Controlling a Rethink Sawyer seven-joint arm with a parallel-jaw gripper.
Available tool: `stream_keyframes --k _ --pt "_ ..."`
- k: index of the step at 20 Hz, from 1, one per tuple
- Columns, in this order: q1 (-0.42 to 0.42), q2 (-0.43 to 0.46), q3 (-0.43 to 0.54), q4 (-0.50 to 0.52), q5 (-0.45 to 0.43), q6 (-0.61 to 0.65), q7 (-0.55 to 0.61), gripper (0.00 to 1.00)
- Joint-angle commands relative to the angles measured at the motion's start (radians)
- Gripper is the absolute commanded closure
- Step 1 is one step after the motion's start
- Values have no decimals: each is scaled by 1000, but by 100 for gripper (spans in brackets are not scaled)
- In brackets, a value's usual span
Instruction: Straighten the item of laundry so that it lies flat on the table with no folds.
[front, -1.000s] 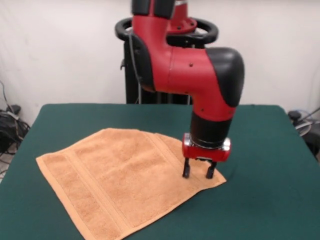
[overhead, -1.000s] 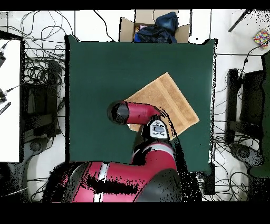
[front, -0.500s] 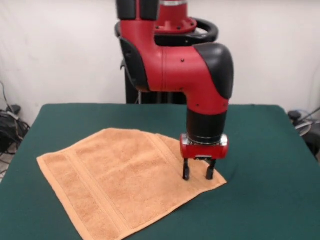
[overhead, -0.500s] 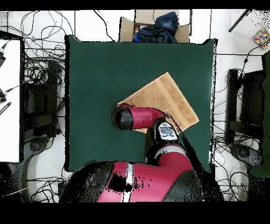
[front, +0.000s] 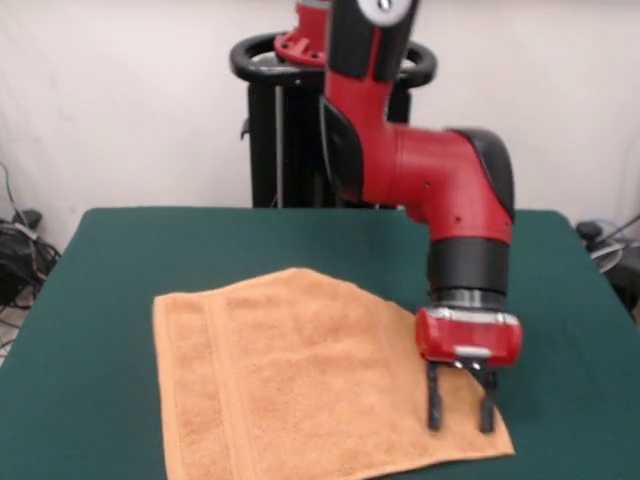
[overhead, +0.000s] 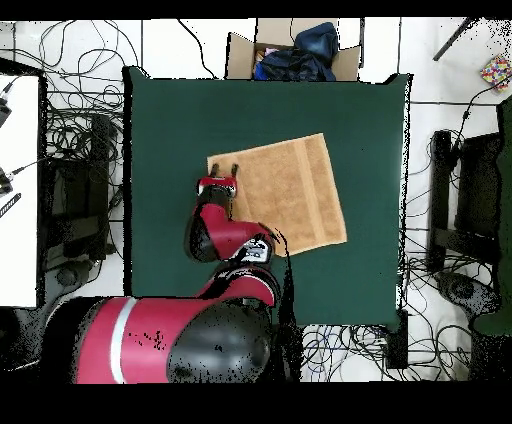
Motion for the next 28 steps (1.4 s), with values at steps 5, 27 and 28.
stream_keyframes --k 5,27,28 --pt "14 268 117 -112 132 -234 198 0" --pt "95 -262 -42 -39 254 1029 82 0" --pt "78 -264 -20 -27 252 997 92 0"
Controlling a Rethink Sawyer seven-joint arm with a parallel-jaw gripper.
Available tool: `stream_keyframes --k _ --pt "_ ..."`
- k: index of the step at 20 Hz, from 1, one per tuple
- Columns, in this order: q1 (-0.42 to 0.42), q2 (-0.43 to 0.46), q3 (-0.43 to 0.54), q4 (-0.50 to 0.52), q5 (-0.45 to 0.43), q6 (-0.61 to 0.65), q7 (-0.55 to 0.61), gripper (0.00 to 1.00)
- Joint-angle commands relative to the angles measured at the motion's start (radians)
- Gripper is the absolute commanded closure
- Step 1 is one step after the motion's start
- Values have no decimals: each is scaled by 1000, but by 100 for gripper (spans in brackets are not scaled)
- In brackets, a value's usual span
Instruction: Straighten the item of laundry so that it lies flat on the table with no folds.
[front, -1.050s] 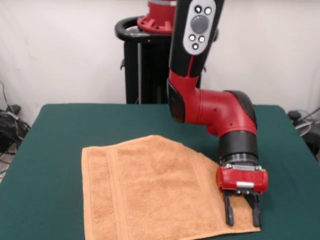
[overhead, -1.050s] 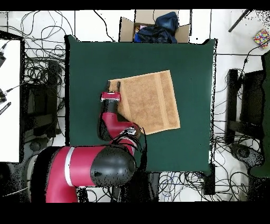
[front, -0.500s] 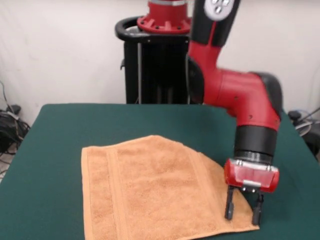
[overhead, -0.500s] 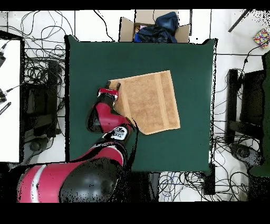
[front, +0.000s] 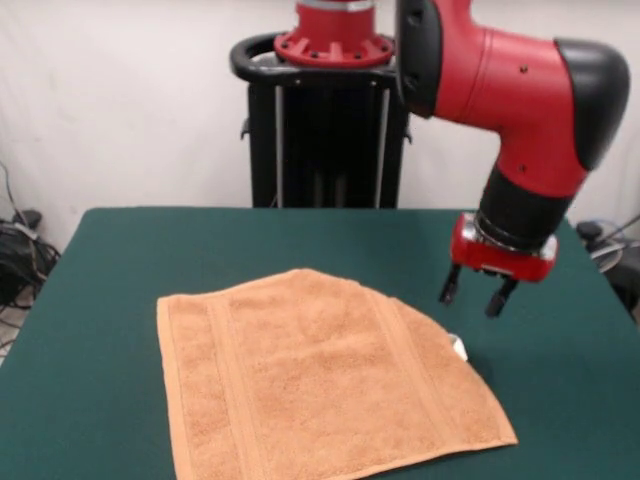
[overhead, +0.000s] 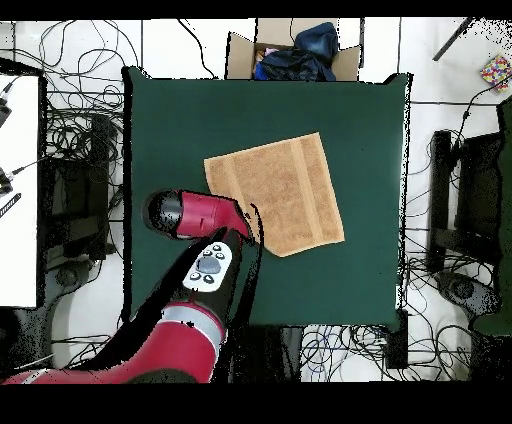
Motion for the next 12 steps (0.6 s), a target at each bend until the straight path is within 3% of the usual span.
stream_keyframes --k 1,4,7,12 --pt "-105 -72 160 56 -33 -270 104 0" --pt "-141 -25 183 29 -58 -379 137 0" --pt "-115 48 127 -14 -58 -465 187 0" --pt "-61 134 36 -74 6 -457 163 0"
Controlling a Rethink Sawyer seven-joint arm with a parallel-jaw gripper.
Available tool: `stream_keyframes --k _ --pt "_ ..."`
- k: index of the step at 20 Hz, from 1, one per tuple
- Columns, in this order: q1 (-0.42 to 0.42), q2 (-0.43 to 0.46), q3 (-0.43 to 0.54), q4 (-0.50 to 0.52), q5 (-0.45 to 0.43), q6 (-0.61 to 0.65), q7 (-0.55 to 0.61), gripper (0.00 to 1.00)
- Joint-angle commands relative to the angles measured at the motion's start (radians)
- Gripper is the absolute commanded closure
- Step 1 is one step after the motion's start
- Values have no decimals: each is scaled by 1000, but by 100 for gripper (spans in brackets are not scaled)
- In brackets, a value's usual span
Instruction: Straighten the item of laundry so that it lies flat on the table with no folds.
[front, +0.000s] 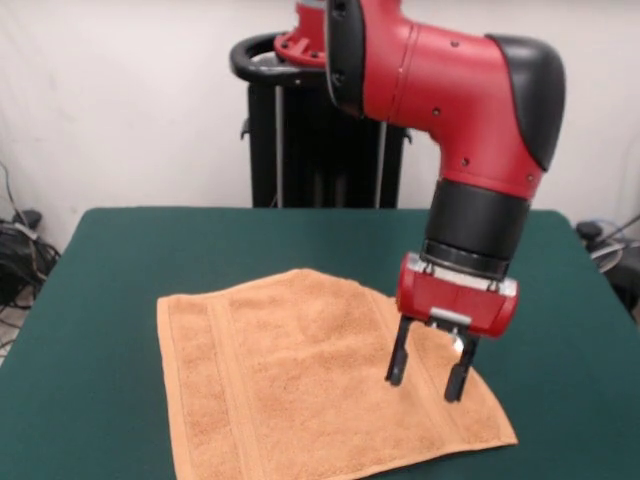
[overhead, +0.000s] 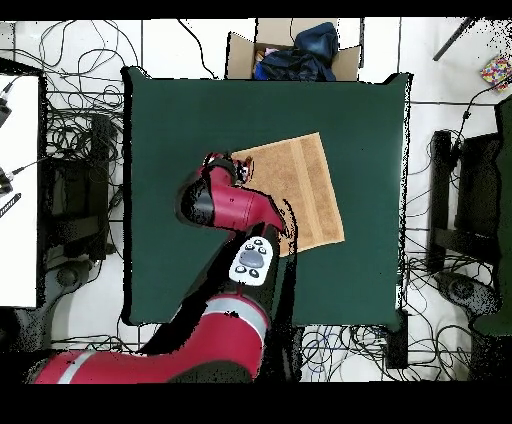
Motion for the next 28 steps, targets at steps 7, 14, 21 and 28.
stream_keyframes --k 7,14,21,28 --pt "95 185 -80 -115 77 219 157 0" --pt "78 212 -86 -140 70 263 191 0" --pt "80 311 -112 -211 97 189 221 0" --pt "-16 172 4 -135 45 259 144 0"
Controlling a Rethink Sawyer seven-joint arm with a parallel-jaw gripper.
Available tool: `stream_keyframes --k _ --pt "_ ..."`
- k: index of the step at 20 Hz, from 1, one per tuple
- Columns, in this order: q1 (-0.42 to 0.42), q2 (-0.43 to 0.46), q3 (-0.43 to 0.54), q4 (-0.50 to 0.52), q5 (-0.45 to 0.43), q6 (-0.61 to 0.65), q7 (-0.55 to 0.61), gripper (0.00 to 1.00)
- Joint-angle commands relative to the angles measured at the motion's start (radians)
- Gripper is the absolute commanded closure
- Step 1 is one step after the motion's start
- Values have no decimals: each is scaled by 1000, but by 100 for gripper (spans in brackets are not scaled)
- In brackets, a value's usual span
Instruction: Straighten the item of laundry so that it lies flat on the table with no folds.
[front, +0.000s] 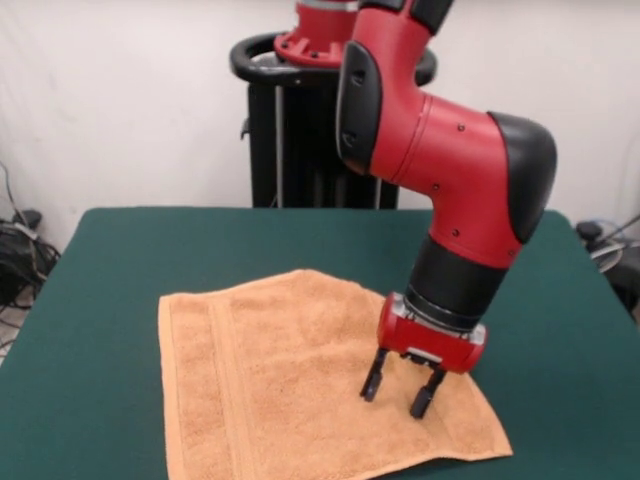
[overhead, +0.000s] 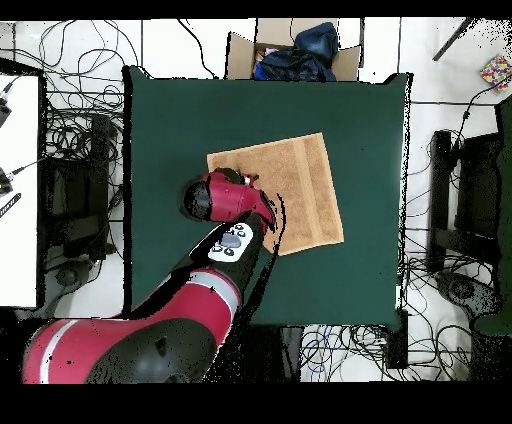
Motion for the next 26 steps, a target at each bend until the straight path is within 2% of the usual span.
stream_keyframes --k 1,5,12,15,18,23,26 --pt "-104 -38 139 7 7 64 134 0" --pt "-137 -74 146 11 -11 107 103 0" --pt "-197 -81 171 -16 -37 135 62 0" --pt "-226 -84 216 -21 -44 146 38 0" --pt "-275 -97 314 -4 -40 184 6 0" --pt "-269 -131 344 12 -31 241 30 0" --pt "-247 -135 315 1 -35 276 51 0"
